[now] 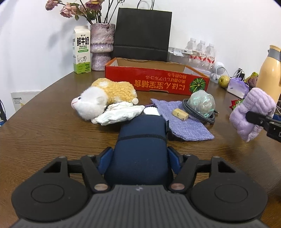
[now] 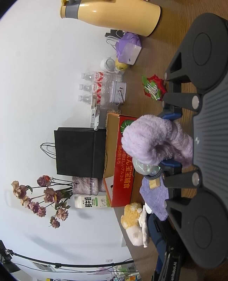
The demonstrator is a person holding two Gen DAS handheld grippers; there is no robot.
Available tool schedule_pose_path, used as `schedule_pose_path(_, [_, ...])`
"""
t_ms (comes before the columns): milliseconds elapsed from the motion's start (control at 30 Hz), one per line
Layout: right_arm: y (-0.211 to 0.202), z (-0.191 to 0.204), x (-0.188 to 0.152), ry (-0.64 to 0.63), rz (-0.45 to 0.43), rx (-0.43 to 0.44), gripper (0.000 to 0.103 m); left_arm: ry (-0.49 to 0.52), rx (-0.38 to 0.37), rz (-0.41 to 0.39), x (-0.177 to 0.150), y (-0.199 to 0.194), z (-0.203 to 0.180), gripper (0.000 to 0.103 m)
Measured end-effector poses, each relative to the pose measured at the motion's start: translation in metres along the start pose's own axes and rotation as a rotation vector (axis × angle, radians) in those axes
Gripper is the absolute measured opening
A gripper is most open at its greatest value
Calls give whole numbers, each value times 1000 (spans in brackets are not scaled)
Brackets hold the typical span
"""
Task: Organize objects
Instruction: 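Carry the towel and pouch in both grippers over the cardboard box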
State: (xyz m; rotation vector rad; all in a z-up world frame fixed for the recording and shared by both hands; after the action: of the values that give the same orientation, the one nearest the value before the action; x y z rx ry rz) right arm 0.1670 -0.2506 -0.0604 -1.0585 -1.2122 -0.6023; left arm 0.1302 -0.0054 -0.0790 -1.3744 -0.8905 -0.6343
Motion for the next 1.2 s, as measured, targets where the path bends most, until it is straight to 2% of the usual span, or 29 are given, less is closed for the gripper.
schedule_pose_path(267, [-1,3,-1,-14,-2,-8,42,14,-31,-54,7,-19,-3,64])
schedule_pose_path(567, [-3,13,10,-3,-32,26,41,7,-33,-119,33,-36,-6,64])
schedule_pose_path(1200, [37,24,74,-22,-90,53,41,0,-21,-183,103,-12,-25,64])
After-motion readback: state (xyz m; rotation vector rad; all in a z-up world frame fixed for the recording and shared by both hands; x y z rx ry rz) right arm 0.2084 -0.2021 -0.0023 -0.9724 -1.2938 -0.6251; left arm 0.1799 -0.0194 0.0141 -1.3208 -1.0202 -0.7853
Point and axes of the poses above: each gripper's, at about its wrist camera, not at the fingertips, and y roughly the way its jaws point, z to its left, x to its top, the point moved 3 cm from there along y, roughly the way its jaws point, and after that the axes turned 5 degrees about x, right-handed, at the moved point
